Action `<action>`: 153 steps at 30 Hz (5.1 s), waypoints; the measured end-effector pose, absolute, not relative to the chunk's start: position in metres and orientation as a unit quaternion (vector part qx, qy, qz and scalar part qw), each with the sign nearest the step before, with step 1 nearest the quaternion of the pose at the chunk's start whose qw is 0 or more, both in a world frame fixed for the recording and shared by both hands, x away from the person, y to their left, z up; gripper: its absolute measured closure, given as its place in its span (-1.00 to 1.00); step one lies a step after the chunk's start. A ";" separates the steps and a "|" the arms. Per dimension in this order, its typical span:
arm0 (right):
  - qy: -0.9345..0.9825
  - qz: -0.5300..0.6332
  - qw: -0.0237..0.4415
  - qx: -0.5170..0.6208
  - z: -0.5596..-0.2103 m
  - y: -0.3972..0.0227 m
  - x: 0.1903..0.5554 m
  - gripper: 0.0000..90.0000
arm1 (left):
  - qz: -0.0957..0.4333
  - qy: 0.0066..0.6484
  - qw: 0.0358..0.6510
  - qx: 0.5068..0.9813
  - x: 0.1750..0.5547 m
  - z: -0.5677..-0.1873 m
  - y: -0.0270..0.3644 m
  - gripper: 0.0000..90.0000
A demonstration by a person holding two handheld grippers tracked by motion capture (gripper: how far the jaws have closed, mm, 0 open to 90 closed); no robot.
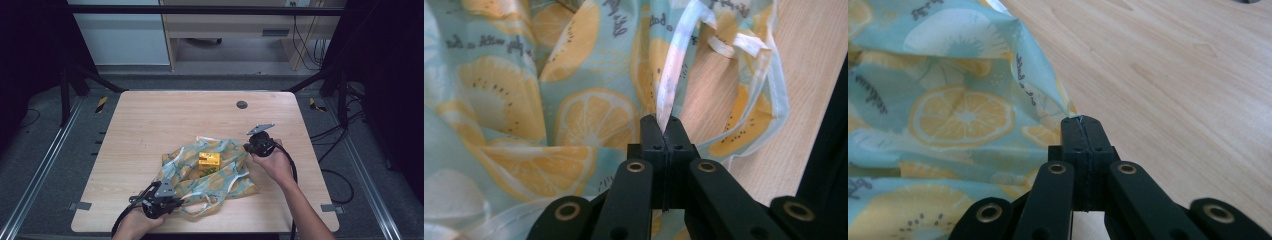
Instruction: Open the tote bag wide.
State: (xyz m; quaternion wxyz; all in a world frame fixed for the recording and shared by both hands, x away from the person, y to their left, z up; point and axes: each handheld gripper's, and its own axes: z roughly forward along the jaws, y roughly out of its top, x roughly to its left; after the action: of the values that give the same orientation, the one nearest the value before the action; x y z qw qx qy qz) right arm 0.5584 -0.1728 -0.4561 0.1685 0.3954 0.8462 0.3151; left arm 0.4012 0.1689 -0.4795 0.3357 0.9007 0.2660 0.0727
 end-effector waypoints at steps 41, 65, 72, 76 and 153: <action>0.832 0.340 0.216 0.381 -0.432 -0.157 0.578 0.54 | 0.084 0.266 0.403 0.872 0.384 -0.467 0.155 0.25; 0.811 0.410 0.211 0.359 -0.383 -0.162 0.527 0.84 | 0.176 0.274 0.424 0.845 0.427 -0.399 0.180 0.47; 0.814 0.420 0.205 0.345 -0.383 -0.156 0.510 1.00 | 0.182 0.279 0.419 0.844 0.446 -0.392 0.175 0.92; 0.817 0.418 0.202 0.343 -0.390 -0.154 0.504 1.00 | 0.182 0.280 0.414 0.847 0.456 -0.395 0.170 1.00; 0.853 0.295 0.193 0.386 -0.487 -0.200 0.495 1.00 | 0.208 0.373 0.329 0.843 0.514 -0.479 0.191 1.00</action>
State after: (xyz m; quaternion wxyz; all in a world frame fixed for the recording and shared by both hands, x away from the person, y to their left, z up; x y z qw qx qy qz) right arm 0.4949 -0.2002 -0.4870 0.1927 0.3859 0.8526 0.2951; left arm 0.5141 0.1909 -0.4790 0.3288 0.8426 0.3727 0.2075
